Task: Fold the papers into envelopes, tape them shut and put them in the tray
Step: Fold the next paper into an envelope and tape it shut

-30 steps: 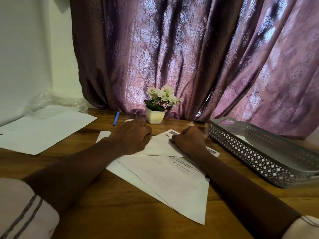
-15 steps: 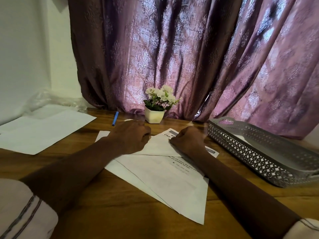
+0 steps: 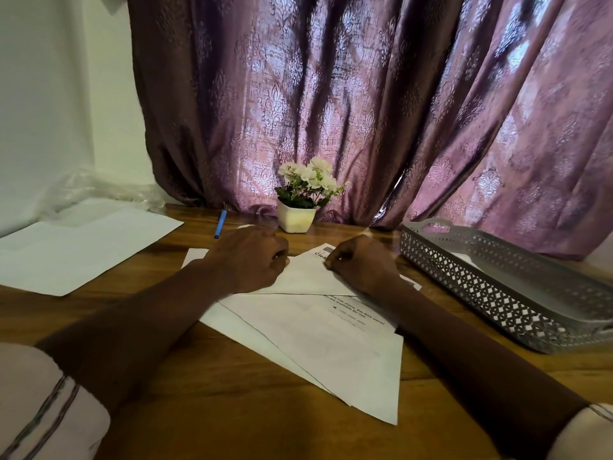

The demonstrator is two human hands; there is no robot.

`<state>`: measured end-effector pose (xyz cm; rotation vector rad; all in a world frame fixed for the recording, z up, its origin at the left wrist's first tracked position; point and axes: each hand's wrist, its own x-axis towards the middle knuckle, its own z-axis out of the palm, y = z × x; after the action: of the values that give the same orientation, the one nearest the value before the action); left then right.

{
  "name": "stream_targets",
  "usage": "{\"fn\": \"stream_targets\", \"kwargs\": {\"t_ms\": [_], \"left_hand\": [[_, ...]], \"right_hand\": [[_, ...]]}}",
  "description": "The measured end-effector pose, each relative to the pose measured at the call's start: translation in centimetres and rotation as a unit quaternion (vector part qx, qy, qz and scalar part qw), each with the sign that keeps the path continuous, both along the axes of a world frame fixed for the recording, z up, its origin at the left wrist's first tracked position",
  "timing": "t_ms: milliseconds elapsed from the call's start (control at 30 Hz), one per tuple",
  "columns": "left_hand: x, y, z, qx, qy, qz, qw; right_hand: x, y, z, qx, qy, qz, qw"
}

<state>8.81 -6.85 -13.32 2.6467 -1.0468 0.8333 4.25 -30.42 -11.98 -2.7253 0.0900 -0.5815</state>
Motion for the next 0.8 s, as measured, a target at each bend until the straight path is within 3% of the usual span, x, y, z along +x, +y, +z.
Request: {"fn": "stream_targets", "kwargs": {"t_ms": [333, 800], "left_hand": [[0.1, 0.0, -0.1, -0.028, 0.011, -0.006, 1.0], [0.4, 0.4, -0.3, -0.057, 0.039, -0.007, 0.998]], "right_hand": [[-0.1, -1.1, -0.3, -0.016, 0.01, 0.109, 0.994], [0.7, -2.0, 0.3, 0.028, 0.046, 0.17, 0.984]]}}
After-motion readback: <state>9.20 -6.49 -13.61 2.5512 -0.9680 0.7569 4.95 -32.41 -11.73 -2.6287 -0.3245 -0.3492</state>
